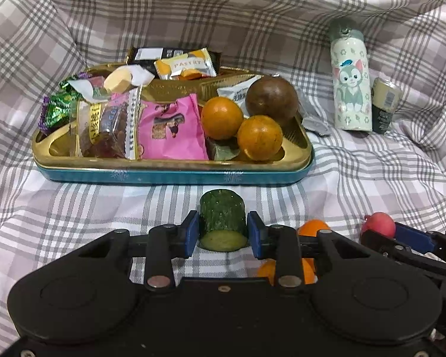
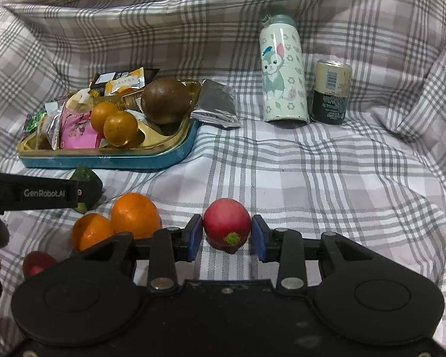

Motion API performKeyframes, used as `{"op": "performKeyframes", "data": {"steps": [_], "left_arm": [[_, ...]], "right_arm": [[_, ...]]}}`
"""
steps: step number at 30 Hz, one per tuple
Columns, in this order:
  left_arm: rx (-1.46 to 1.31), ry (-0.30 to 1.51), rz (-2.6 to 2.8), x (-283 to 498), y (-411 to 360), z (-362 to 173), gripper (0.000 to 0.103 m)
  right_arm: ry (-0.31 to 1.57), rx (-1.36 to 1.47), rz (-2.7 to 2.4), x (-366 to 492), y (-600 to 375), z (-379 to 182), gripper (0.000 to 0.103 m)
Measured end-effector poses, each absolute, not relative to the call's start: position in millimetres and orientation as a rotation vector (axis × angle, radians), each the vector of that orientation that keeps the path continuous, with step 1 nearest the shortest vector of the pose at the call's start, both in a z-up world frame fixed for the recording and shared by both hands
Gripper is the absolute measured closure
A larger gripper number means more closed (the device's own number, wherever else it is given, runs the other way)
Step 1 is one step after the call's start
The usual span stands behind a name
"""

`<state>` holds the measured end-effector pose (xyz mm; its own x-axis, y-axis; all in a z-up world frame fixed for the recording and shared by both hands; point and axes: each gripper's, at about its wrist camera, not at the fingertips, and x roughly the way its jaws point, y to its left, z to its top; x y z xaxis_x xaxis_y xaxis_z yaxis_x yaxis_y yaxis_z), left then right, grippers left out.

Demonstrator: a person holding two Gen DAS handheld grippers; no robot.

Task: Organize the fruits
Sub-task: 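Lift and carry both held items back over the steel tray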

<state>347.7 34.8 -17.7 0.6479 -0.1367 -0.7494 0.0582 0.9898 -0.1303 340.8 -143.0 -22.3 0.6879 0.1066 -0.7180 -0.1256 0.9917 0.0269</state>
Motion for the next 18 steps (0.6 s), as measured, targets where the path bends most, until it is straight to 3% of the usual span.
{"op": "performKeyframes", "data": {"steps": [18], "left_arm": [[-0.091,0.861,-0.093,351.8,33.0,-24.7,0.060]], "right_arm": [[0.790,-0.080,0.129,340.4,-136.4,-24.4,0.065]]}}
